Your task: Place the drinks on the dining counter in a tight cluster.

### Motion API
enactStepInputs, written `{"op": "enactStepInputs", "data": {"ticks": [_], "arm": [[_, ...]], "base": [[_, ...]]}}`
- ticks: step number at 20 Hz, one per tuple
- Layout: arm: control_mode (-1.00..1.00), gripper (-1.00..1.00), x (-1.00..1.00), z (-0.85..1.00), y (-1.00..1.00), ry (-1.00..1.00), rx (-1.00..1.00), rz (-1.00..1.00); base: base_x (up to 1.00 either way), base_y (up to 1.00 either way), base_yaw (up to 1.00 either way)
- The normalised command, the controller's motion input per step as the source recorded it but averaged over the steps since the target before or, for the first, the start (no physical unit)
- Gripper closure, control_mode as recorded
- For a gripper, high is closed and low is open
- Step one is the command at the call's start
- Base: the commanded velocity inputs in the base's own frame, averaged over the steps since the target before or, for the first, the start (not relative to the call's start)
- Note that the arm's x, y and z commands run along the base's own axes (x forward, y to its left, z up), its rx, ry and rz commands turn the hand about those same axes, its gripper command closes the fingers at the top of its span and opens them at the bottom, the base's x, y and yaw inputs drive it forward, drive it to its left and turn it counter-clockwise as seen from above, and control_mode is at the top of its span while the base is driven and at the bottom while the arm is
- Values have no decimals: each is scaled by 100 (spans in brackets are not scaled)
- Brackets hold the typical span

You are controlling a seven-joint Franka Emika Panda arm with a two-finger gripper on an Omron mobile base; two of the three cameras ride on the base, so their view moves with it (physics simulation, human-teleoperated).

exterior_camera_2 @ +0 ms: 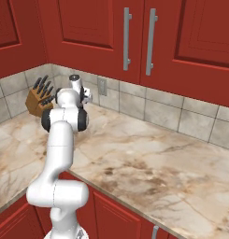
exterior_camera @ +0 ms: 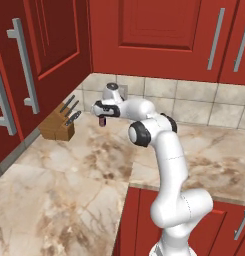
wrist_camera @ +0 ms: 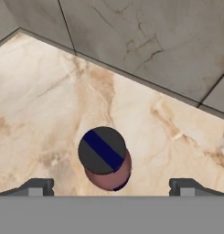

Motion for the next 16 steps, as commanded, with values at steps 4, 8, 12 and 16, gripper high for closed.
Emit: {"op": "enactStepInputs", "data": {"ticks": [4, 8, 12, 16], "arm": [[-100, -100, 0, 13, 0, 0, 0, 0], [-100, -100, -4, 0, 0, 0, 0, 0], [-100, -100, 0, 0, 0, 0, 0, 0], [-100, -100, 0, 0, 1, 0, 0, 0]], "base": [[0, 0, 0], [0, 0, 0], [0, 0, 0], [0, 0, 0]]}}
